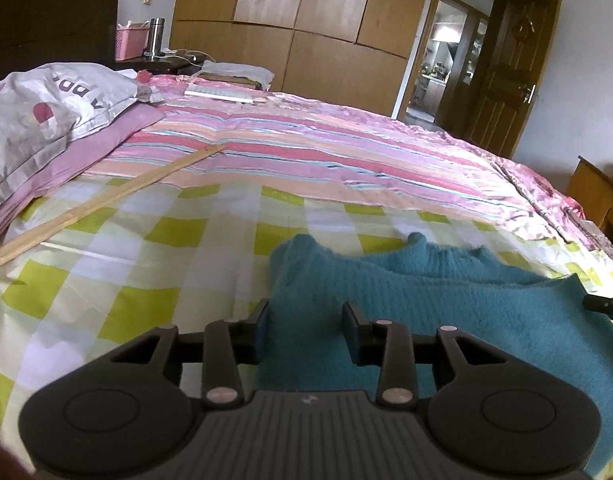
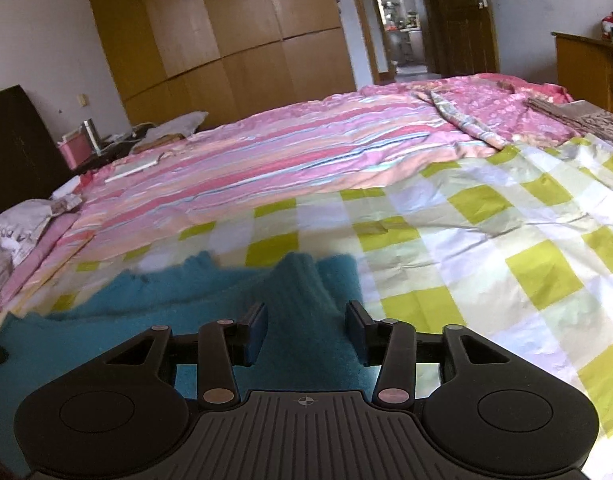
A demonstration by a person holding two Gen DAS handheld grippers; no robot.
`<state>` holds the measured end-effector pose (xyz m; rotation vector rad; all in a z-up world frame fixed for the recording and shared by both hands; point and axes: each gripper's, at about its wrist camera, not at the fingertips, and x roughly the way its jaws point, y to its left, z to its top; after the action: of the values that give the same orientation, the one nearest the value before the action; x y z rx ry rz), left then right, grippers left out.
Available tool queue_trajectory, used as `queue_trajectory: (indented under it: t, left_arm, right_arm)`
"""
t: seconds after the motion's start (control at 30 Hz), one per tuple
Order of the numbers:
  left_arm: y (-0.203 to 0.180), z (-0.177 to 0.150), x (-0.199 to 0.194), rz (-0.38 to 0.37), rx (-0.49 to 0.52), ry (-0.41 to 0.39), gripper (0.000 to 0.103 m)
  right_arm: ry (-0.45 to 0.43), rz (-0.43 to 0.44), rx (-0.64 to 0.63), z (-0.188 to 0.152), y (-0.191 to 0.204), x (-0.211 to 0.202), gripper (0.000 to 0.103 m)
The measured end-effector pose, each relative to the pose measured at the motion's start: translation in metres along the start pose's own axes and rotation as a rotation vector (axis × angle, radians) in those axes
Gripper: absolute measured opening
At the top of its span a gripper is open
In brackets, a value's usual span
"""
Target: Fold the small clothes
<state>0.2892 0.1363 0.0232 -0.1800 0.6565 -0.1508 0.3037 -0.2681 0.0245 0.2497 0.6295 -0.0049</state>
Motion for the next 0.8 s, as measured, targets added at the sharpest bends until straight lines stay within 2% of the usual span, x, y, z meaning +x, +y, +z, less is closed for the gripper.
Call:
queue_trajectory:
  t: [0.13,0.27,0.3,0.33,0.4,0.7,0.8]
  left_arm:
    - [-0.005,0.001,0.002,0.022,0.022,0.004,0.036]
    - [-0.008,0.004,0.000,0.026,0.036,0.012,0.028]
    - [-0.008,0.005,-0.001,0.023,0.036,0.010,0.024]
    - [-0.008,0.005,-0.002,0.023,0.036,0.007,0.021]
    - [-0.008,0.006,-0.004,0.025,0.033,-0.004,0.018]
    - [-0.014,0.026,-0.032,-0.019,0.042,-0.112,0.017]
    - [-0.012,0.030,-0.018,0.003,0.020,-0.105,0.017]
  right_arm:
    - [0.051,-0.015,-0.097,0.003,0.010,0.010,0.042]
    - [0.094,0.009,-0.097,0.007,0.006,0.016,0.038]
    - [0.103,0.020,-0.096,0.008,0.005,0.016,0.033]
    - [0.106,0.020,-0.099,0.009,0.004,0.016,0.018]
    - [0.103,0.023,-0.101,0.011,0.004,0.013,0.011]
    - [-0.082,0.117,0.008,0.037,-0.001,-0.040,0.008]
    - [-0.076,0.089,0.034,0.041,-0.003,-0.030,0.008]
